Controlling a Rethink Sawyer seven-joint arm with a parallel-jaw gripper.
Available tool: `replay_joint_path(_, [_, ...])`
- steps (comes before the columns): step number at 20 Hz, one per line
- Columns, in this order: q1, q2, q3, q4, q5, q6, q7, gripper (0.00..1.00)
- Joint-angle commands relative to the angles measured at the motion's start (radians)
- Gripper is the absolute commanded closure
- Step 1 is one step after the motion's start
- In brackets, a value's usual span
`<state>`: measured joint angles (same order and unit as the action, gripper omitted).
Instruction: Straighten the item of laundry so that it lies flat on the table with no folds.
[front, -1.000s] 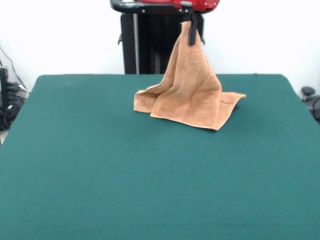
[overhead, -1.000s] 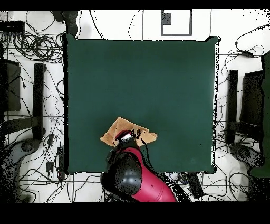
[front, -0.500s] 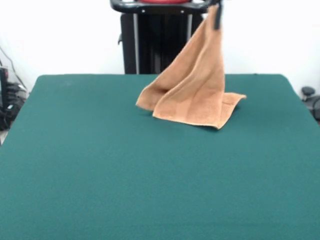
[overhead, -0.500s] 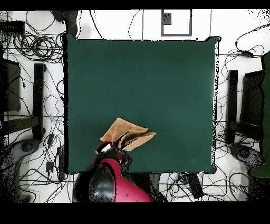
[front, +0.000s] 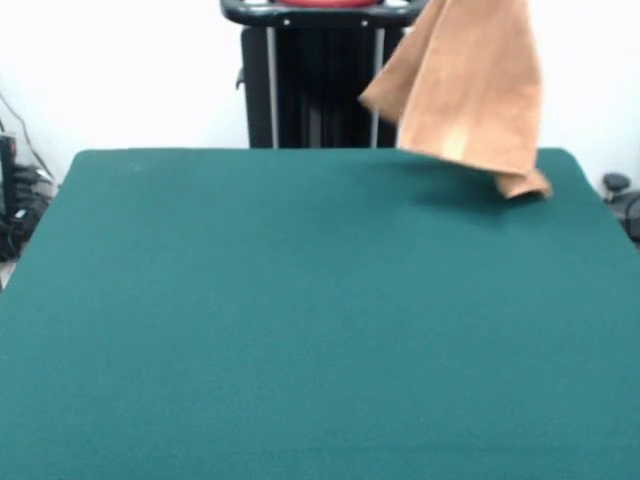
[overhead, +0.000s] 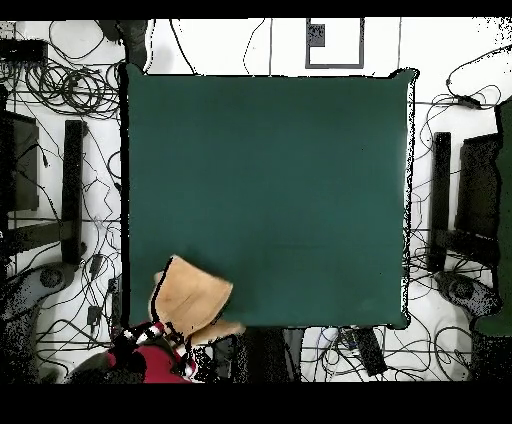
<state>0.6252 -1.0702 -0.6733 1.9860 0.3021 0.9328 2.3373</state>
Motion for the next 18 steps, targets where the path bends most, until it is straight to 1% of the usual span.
replay_joint_path(1, [-0.016, 0.031, -0.094, -0.094, -0.026, -0.002, 0.349, 1.00])
replay_joint_path(3, [-0.046, 0.027, -0.071, -0.069, -0.029, -0.048, 0.328, 1.00])
replay_joint_path(5, [-0.060, 0.022, -0.062, -0.064, -0.034, -0.062, 0.321, 1.00])
replay_joint_path(8, [-0.053, 0.021, -0.065, -0.072, -0.043, -0.052, 0.338, 1.00])
replay_joint_path(10, [-0.057, 0.022, -0.065, -0.068, -0.044, -0.061, 0.329, 1.00])
replay_joint_path(12, [-0.087, 0.020, -0.049, -0.038, -0.041, -0.111, 0.287, 1.00])
replay_joint_path(14, [-0.152, 0.013, -0.006, 0.021, -0.029, -0.214, 0.211, 1.00])
replay_joint_path(15, [-0.206, 0.006, 0.034, 0.063, -0.016, -0.282, 0.151, 1.00])
replay_joint_path(16, [-0.231, 0.002, 0.056, 0.083, -0.011, -0.315, 0.125, 1.00])
replay_joint_path(17, [-0.281, -0.008, 0.097, 0.117, 0.000, -0.370, 0.074, 1.00])
replay_joint_path(18, [-0.299, -0.016, 0.116, 0.134, -0.001, -0.393, 0.060, 1.00])
